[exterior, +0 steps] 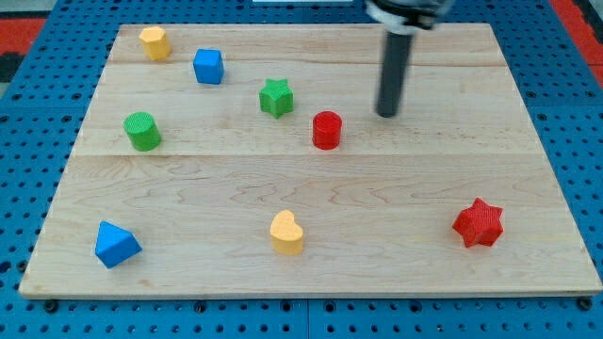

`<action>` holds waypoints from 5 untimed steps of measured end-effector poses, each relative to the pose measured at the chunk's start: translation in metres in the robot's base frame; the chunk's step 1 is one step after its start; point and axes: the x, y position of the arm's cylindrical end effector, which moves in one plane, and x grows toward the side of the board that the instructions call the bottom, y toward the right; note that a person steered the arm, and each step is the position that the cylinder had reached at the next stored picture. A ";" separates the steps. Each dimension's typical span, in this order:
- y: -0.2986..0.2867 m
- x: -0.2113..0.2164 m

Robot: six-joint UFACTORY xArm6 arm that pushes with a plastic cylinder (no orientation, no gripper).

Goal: Place the yellow heart diagonal to the red star

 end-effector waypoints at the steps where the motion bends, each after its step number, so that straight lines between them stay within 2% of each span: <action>1: -0.046 0.093; 2: -0.101 0.174; 3: -0.123 0.210; 4: -0.147 0.164; 5: -0.161 0.142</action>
